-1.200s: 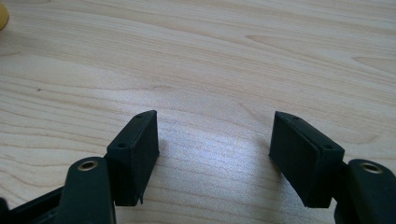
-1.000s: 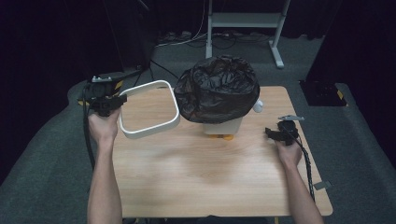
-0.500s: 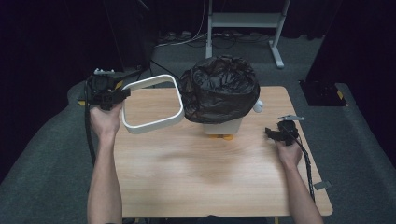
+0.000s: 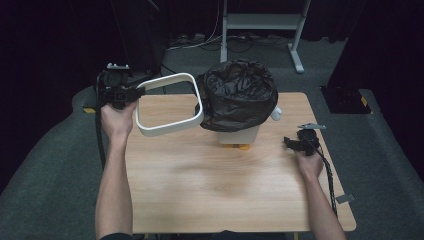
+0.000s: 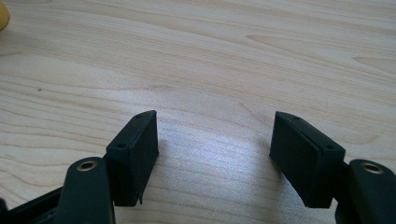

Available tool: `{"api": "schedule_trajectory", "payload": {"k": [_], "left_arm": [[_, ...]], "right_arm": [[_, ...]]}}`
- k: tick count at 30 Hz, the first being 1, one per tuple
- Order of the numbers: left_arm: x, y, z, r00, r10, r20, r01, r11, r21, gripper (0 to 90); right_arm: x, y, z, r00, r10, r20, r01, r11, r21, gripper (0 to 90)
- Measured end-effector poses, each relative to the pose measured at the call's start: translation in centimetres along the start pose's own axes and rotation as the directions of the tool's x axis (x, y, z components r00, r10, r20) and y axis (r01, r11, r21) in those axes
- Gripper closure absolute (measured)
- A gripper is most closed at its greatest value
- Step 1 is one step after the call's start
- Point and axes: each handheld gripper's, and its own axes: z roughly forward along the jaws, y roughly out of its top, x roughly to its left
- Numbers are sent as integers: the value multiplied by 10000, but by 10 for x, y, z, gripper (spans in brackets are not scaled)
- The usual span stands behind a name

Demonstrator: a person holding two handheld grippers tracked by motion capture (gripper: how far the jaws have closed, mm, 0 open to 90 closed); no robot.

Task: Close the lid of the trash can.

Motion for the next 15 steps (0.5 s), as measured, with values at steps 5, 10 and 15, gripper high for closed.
{"api": "schedule_trajectory", "payload": {"k": [5,10,15], "left_arm": [[-9,11,3,9997,150,182,-151,9999,34,799],[-14,20,3,9994,218,256,-218,9998,-16,799],[-19,27,3,9985,177,525,-171,9998,-117,800]], "right_arm": [[0,0,0,10000,4,-2,-4,10000,3,316],[0,0,0,10000,7,-27,-7,10000,-5,316],[0,0,0,10000,8,-25,-8,10000,3,315]]}}
